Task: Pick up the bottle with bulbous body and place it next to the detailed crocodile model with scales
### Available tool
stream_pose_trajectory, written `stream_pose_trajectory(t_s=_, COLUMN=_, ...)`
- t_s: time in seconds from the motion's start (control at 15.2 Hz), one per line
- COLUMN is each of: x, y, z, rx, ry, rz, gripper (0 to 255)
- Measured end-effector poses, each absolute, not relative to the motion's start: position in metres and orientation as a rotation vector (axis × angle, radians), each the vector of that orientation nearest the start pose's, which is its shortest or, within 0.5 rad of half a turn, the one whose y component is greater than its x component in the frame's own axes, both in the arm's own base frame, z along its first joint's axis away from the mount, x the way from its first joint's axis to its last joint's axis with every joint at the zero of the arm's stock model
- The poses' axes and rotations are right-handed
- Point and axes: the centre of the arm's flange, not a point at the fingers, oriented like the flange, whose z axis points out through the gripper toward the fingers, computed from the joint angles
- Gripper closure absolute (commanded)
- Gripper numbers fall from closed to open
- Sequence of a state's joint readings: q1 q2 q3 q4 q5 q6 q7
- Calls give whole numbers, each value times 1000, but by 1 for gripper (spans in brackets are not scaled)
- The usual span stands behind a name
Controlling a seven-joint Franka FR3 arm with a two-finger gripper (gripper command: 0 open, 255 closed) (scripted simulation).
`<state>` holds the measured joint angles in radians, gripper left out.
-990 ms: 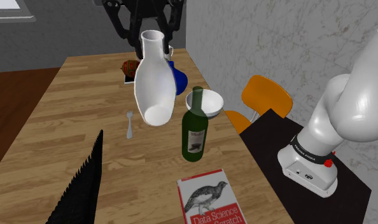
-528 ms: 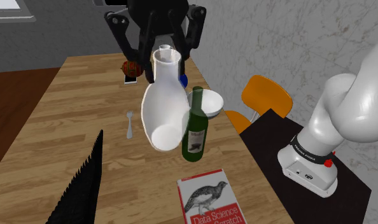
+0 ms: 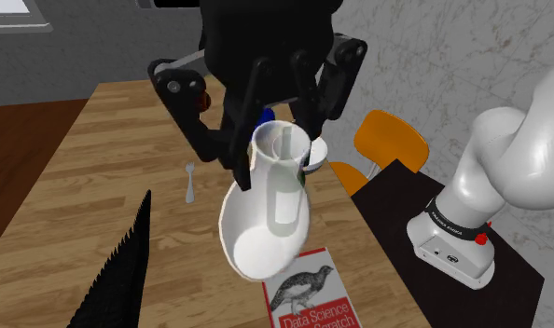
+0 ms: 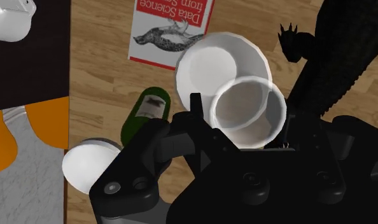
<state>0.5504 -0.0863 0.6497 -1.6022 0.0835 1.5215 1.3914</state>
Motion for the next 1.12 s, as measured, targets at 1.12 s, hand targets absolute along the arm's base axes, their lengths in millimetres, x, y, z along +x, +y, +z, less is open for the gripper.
stream_pose_trajectory(t_s=1.12, x=-39, y=580, z=642, rx=-3131, ry=297, rz=53, gripper=255)
